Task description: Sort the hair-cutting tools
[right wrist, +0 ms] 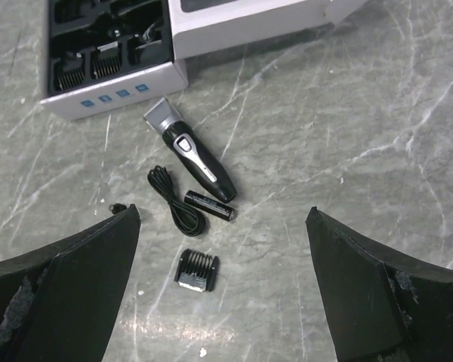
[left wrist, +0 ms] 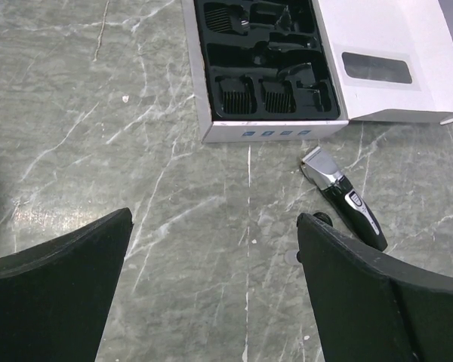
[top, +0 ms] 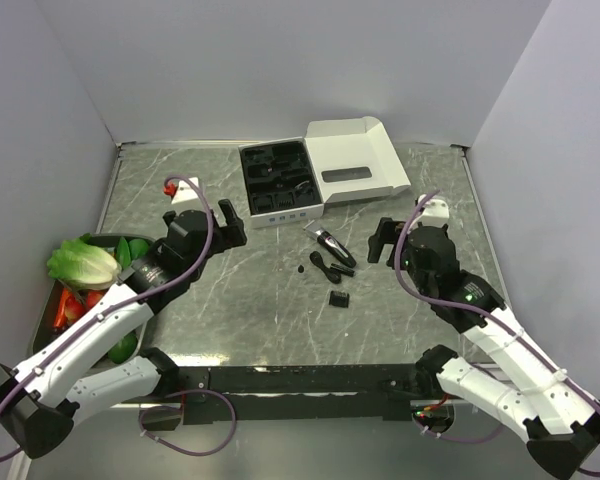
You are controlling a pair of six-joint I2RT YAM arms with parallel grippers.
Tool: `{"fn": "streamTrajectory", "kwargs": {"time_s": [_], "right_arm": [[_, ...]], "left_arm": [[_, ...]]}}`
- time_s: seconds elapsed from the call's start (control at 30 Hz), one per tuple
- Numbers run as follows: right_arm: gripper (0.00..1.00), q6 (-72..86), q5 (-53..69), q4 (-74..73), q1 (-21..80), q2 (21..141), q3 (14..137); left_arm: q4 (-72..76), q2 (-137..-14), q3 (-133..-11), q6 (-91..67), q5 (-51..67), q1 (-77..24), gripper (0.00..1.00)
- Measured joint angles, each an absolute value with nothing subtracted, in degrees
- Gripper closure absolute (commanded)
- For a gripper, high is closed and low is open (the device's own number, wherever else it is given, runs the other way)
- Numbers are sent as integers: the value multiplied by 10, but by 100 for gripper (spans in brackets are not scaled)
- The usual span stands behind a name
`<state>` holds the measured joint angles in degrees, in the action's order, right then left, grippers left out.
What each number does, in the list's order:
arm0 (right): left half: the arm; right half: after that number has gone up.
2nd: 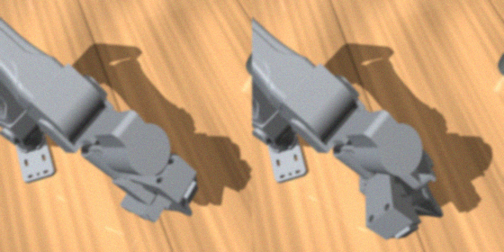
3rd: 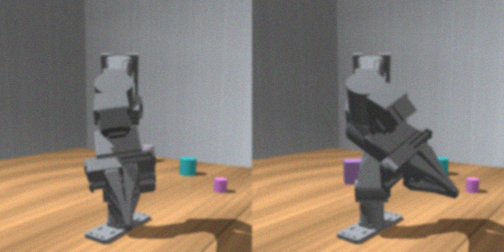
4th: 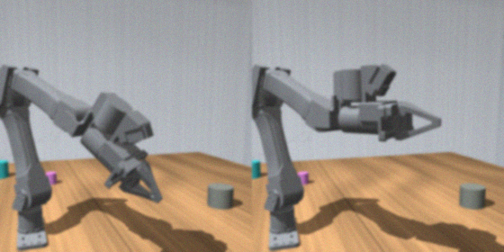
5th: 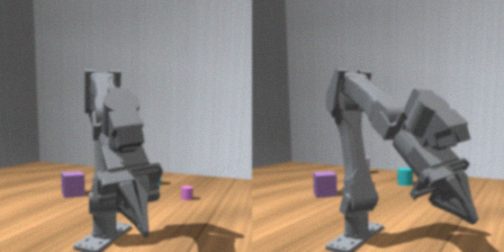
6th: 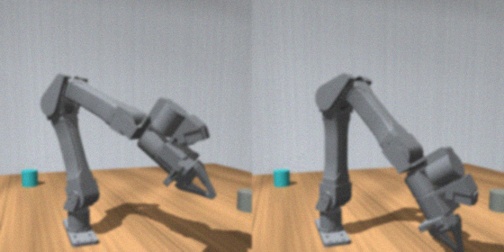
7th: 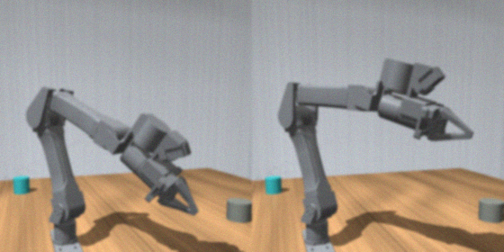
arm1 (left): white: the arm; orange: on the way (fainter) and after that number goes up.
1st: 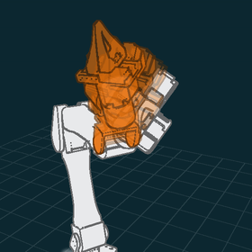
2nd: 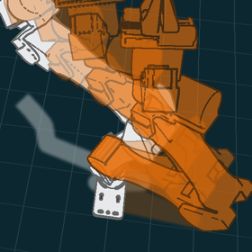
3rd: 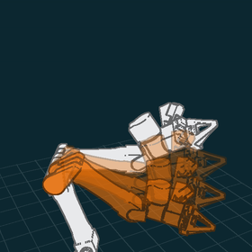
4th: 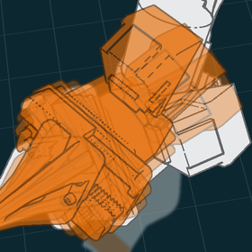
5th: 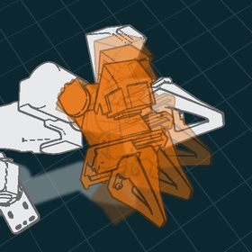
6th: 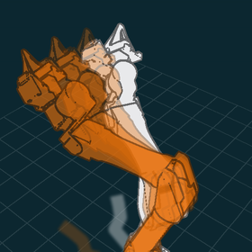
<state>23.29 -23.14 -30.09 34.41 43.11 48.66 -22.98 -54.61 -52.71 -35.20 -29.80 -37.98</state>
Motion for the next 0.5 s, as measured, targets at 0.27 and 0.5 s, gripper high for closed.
{"fn": "streamTrajectory", "kwargs": {"time_s": [0.27, 0.5], "right_arm": [[0, 233, -266, -320, 346, 460, 488], [0, 222, -268, -334, 347, 451, 492]], "left_arm": [[-217, -519, -512, -352, -299, -380, 3], [-203, -479, -480, -346, -298, -381, 3]]}}
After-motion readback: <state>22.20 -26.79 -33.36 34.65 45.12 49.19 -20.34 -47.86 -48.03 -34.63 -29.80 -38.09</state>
